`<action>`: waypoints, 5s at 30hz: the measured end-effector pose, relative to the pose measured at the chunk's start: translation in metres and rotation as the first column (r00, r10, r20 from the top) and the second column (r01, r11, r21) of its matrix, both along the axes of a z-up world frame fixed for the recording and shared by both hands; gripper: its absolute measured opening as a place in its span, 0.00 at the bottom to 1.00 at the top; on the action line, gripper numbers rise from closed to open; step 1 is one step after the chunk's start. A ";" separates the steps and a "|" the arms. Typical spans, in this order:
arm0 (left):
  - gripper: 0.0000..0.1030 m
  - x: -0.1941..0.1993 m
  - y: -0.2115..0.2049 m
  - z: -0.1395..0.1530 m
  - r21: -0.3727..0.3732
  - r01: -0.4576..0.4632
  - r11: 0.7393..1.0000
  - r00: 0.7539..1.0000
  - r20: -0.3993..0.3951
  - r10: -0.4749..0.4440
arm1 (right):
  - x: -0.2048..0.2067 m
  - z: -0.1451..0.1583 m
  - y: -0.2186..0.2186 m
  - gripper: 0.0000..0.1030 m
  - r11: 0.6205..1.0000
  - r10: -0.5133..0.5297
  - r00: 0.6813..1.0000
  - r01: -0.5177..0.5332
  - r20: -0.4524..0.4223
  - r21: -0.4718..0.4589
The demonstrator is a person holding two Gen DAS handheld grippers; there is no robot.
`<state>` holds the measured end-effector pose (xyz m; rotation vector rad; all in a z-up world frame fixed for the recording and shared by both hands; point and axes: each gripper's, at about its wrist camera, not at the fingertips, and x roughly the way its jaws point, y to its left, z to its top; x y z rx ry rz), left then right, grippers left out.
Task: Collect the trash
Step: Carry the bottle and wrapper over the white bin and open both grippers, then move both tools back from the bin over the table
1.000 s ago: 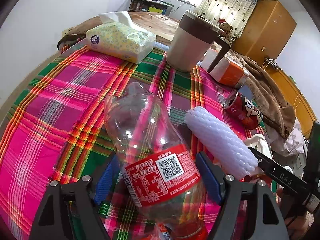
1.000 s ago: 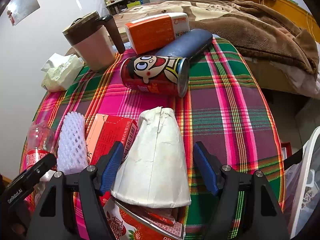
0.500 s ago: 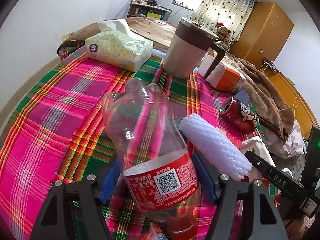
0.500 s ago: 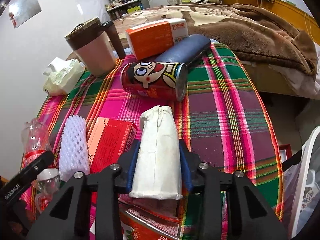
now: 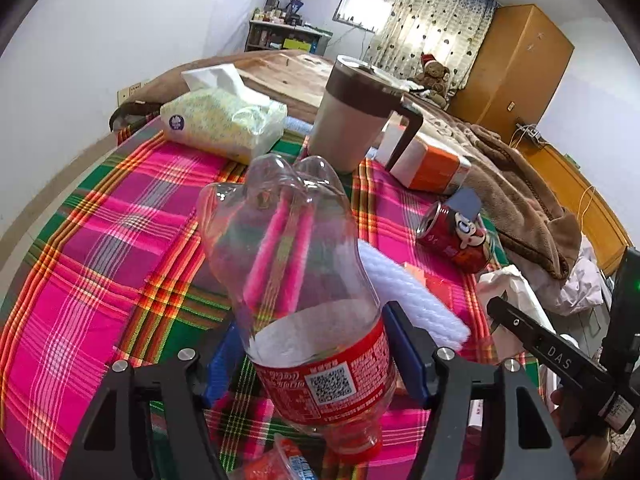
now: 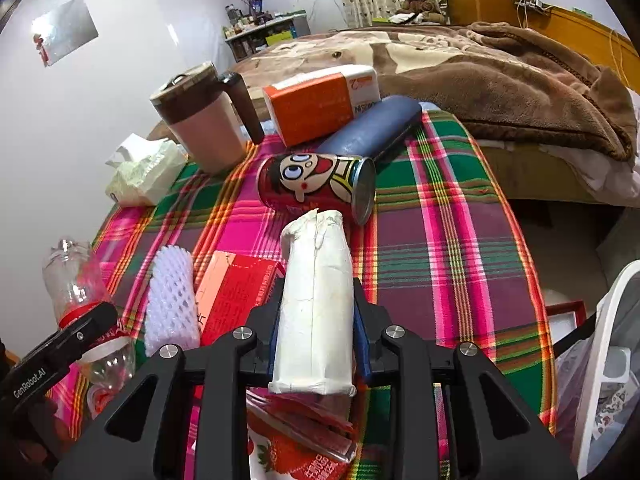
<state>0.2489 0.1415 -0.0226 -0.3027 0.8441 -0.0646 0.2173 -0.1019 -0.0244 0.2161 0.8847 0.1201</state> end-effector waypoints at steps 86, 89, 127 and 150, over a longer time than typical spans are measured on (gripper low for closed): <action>0.65 -0.097 -0.381 0.027 0.139 0.606 0.783 0.779 0.093 -0.620 | -0.149 0.004 -0.254 0.34 0.931 -0.359 0.931 0.362 0.060 -0.046; 0.66 -0.096 -0.381 0.023 0.133 0.606 0.785 0.781 0.086 -0.618 | -0.147 0.002 -0.255 0.42 0.929 -0.363 0.930 0.366 0.051 -0.053; 0.72 -0.118 -0.242 0.049 0.129 0.392 0.911 0.893 0.183 -0.410 | -0.148 0.025 -0.179 0.63 0.971 -0.236 0.957 0.239 0.171 0.003; 0.73 -0.124 -0.077 0.033 0.187 0.188 0.964 0.962 0.165 -0.219 | -0.117 0.019 -0.058 0.63 0.990 0.139 0.965 -0.139 0.221 -0.012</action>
